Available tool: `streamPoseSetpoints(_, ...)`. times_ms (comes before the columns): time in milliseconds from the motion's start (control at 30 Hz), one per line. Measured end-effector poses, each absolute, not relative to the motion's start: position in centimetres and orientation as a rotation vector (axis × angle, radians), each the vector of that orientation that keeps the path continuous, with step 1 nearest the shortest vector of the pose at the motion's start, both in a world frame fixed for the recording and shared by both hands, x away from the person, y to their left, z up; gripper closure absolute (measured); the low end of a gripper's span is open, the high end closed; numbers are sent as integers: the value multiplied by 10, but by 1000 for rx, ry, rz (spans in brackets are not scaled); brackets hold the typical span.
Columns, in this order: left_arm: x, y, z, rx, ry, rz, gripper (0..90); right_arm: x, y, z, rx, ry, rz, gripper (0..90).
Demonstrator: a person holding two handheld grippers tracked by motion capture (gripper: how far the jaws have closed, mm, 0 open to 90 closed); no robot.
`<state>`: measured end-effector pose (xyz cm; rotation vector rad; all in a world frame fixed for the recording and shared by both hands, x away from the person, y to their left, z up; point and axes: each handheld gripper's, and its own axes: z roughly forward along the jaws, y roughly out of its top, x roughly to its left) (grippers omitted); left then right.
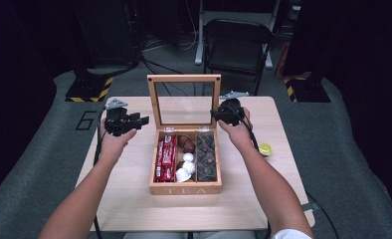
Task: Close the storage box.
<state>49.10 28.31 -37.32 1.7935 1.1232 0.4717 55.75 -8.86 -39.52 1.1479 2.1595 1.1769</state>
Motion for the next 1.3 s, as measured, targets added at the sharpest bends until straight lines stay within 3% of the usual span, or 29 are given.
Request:
streamPoseSetpoints(667, 505, 258, -354, 1781, 1074, 491, 539, 540, -89, -396, 1077, 2148, 1164, 651)
streamPoseSetpoints(1067, 506, 257, -350, 1763, 1082, 517, 624, 536, -89, -397, 1079, 2136, 1179, 650)
streamPoseSetpoints(1300, 505, 258, -349, 1756, 1078, 506, 616, 535, -89, -398, 1071, 2136, 1180, 649)
